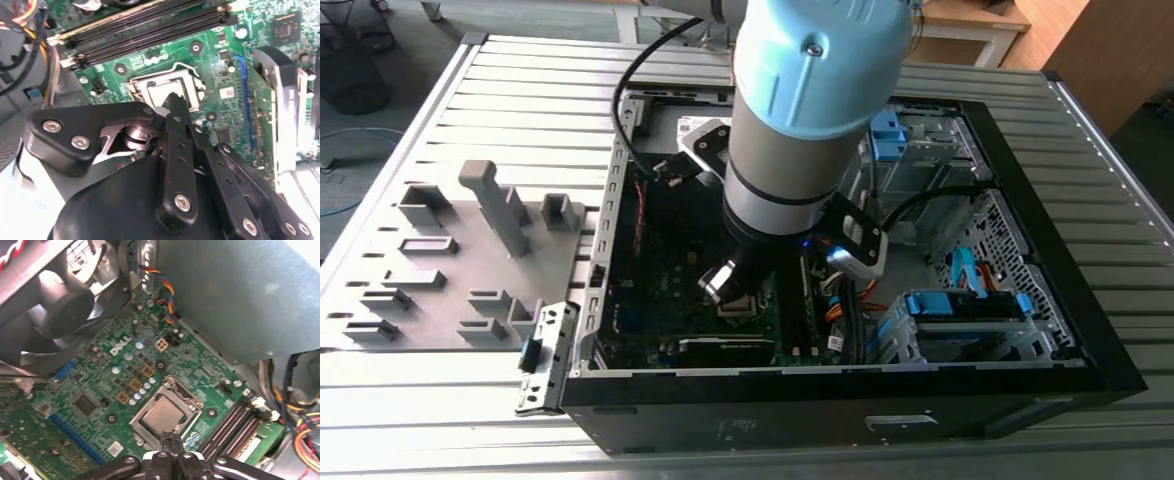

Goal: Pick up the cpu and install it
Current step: 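Close the cpu cover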

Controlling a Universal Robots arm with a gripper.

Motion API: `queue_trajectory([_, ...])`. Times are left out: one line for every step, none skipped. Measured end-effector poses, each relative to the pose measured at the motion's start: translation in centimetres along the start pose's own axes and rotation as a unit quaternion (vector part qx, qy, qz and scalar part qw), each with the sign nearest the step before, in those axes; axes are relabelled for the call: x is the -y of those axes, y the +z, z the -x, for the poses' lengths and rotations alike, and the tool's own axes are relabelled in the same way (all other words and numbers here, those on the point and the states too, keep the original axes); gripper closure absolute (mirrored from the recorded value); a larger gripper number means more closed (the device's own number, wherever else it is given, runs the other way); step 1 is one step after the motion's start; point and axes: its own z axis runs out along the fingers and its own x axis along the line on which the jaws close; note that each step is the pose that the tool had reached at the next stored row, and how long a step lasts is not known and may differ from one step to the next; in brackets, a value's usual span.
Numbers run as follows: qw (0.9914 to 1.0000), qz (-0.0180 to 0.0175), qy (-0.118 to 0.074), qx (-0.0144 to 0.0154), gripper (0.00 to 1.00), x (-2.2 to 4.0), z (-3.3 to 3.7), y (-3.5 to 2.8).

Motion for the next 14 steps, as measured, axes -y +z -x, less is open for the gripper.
queue_trajectory([1.00000,-0.0017,0.000,-0.0015,0.89,-0.04,-0.07,0.10])
queue_trajectory([0.99999,-0.0032,0.000,-0.0028,0.89,-0.07,-0.12,0.20])
queue_trajectory([0.99998,-0.0047,0.000,-0.0041,0.89,-0.09,-0.16,0.32])
queue_trajectory([0.99997,-0.0061,0.000,-0.0054,0.89,-0.09,-0.19,0.42])
queue_trajectory([0.99995,-0.0074,0.000,-0.0065,0.89,-0.07,-0.19,0.53])
queue_trajectory([0.99994,-0.0084,0.000,-0.0075,0.89,-0.06,-0.20,0.63])
queue_trajectory([0.99992,-0.0093,0.001,-0.0082,0.89,-0.04,-0.22,0.76])
queue_trajectory([0.99991,-0.0100,0.001,-0.0088,0.89,-0.02,-0.24,0.89])
queue_trajectory([0.99990,-0.0106,0.001,-0.0093,0.89,0.00,-0.26,1.05])
queue_trajectory([0.99989,-0.0111,0.001,-0.0097,0.89,0.02,-0.27,1.21])
queue_trajectory([0.99988,-0.0115,0.002,-0.0100,0.89,0.04,-0.28,1.38])
queue_trajectory([0.99987,-0.0119,0.002,-0.0104,0.89,0.06,-0.30,1.55])
queue_trajectory([0.99986,-0.0124,0.002,-0.0107,0.89,0.08,-0.31,1.72])
queue_trajectory([0.99985,-0.0129,0.002,-0.0112,0.89,0.10,-0.33,1.88])
